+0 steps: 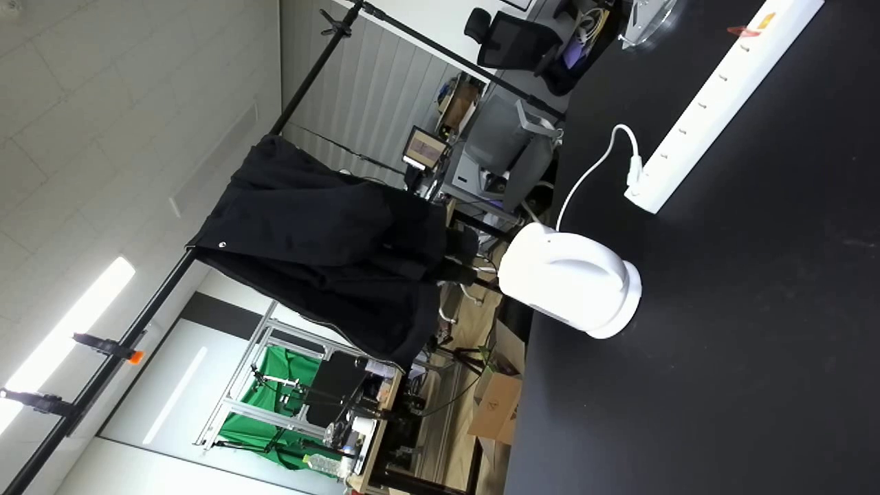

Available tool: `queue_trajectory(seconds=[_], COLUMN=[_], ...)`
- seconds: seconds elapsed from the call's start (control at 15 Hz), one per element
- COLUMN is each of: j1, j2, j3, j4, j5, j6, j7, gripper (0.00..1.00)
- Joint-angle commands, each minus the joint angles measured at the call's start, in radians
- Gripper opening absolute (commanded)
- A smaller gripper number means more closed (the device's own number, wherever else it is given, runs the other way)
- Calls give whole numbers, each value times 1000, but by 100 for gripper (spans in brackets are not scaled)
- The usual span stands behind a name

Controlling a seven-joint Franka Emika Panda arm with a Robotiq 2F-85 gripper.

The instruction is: Turn on the electric kettle

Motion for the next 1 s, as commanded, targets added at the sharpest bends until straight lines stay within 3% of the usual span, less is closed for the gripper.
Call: queue_trajectory(seconds=[0.0, 0.27, 0.73, 0.8, 0.93], j1=[-9, -9, 7, 10, 13], j2=[0, 0, 144, 168, 207], j3=[9, 9, 21, 30, 52], j4=[2, 2, 52, 56, 65], j5=[1, 1, 79, 103, 150], j6=[-2, -2, 241, 266, 303], j7=[-1, 0, -88, -107, -141], gripper=[100, 100, 100, 75, 68])
